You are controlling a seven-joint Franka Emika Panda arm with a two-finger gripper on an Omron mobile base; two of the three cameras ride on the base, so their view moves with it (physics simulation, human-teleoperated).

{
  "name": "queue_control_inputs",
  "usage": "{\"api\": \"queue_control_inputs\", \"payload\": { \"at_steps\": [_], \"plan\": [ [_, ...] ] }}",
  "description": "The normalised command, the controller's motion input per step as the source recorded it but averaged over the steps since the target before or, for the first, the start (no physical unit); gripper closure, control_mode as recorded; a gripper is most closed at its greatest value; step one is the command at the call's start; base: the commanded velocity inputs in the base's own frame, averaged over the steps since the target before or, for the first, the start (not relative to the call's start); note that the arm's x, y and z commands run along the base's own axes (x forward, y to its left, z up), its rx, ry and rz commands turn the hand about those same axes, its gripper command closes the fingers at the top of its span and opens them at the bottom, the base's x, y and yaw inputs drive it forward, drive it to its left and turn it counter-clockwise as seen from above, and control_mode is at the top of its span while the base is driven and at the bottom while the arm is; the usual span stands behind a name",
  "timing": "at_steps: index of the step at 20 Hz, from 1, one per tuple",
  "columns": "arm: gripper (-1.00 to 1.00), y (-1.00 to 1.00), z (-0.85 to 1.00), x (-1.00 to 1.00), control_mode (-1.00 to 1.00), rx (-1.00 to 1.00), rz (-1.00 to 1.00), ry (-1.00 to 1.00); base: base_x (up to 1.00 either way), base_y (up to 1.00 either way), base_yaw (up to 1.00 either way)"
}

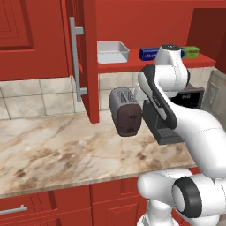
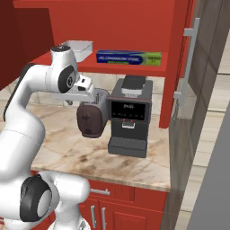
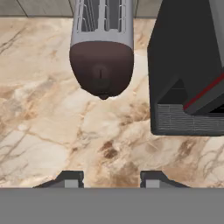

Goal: Retrieve the tupperware and aluminum foil from the cabinet and place them on the dining counter near the plate with tomato and onion to prepare for storing leftovers.

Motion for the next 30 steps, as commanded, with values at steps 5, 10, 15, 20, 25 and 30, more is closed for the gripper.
{"api": "queue_control_inputs", "payload": {
  "at_steps": [5,10,15,20,25,30],
  "plan": [
    [-1.00,0.00,0.04,-0.03,-1.00,0.00,0.00,-0.18,0.00,0.00,0.00],
    [-1.00,0.00,0.38,-0.07,-1.00,0.00,0.00,-0.50,0.00,0.00,0.00],
    [-1.00,0.00,0.57,-0.02,-1.00,0.00,0.00,-0.54,0.00,0.00,0.00],
    [-1.00,0.03,0.72,0.00,-1.00,0.00,0.00,-0.49,0.00,0.00,0.00],
    [-1.00,0.12,0.67,0.07,-1.00,0.00,0.00,-0.28,0.00,0.00,0.00],
    [-1.00,0.18,0.48,0.19,-1.00,0.00,0.00,-0.04,0.00,0.00,0.00]
  ]
}}
